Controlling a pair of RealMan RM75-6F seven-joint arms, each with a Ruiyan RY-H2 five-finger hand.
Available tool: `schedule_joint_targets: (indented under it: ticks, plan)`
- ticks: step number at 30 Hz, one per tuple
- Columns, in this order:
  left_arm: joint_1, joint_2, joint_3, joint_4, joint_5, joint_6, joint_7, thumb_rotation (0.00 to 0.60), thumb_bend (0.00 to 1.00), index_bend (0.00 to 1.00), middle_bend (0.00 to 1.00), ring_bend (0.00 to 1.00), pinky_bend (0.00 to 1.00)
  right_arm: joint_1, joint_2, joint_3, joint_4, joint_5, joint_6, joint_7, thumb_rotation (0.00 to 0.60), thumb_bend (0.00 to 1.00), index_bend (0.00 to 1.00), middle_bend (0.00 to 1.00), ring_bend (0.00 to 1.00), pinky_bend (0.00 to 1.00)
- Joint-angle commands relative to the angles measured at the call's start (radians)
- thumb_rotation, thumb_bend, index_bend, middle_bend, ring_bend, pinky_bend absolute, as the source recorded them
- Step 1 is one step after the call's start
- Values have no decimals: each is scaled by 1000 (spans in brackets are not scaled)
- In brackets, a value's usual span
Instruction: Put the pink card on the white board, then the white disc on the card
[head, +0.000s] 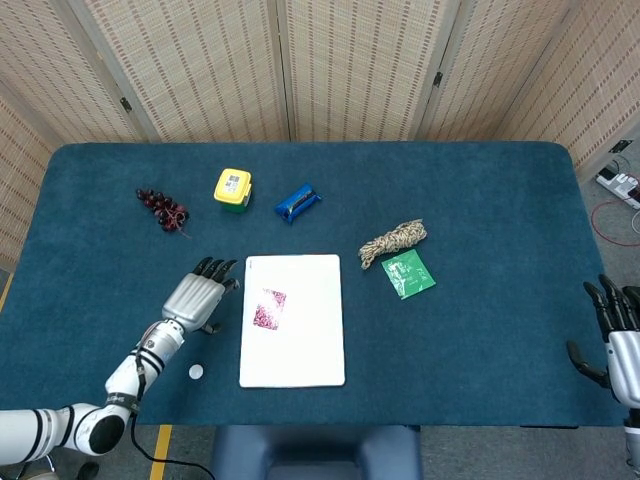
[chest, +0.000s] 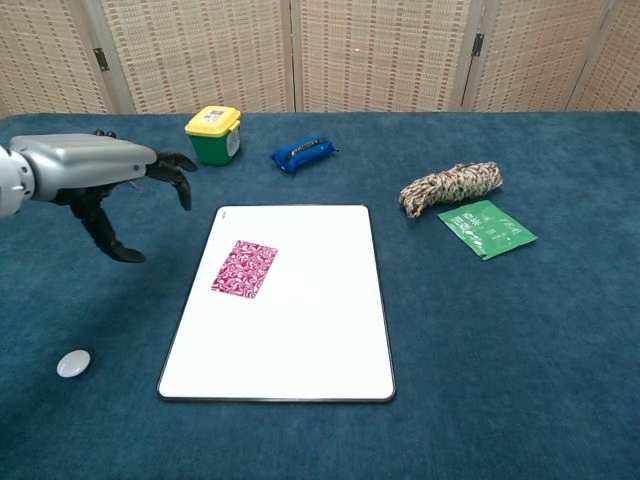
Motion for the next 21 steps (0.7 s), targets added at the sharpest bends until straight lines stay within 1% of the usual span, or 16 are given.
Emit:
schedule_joint_targets:
  ticks: [1,6,12,16,21]
  plan:
    - [69,35,66,-8,134,47,-26,600,269,317,79,74,0,3,-1,0,-3,-2,-2,-5,600,370,0,17,91,42]
    - [128,42,117,-10,281,82,-52,600,271,325,91,83,0,7,0,-1,-15,-12,0,-17,600,370,0,17,91,42]
    - [204,33,157,23,435,158,-83,600,272,357,123,99,0,3,1,-4,-23,-17,8,-23,600,369,0,17,92,42]
    - [243,26,179,47,485,168,-110,600,272,377,135,106,0,2,-4,-7,-20,-19,9,-19,600,370,0,17,94,42]
    - [283,8,194,78,510,158,-103,600,282,388,136,106,0,3,-10,-11,-14,-29,11,-14,600,370,0,17,94,42]
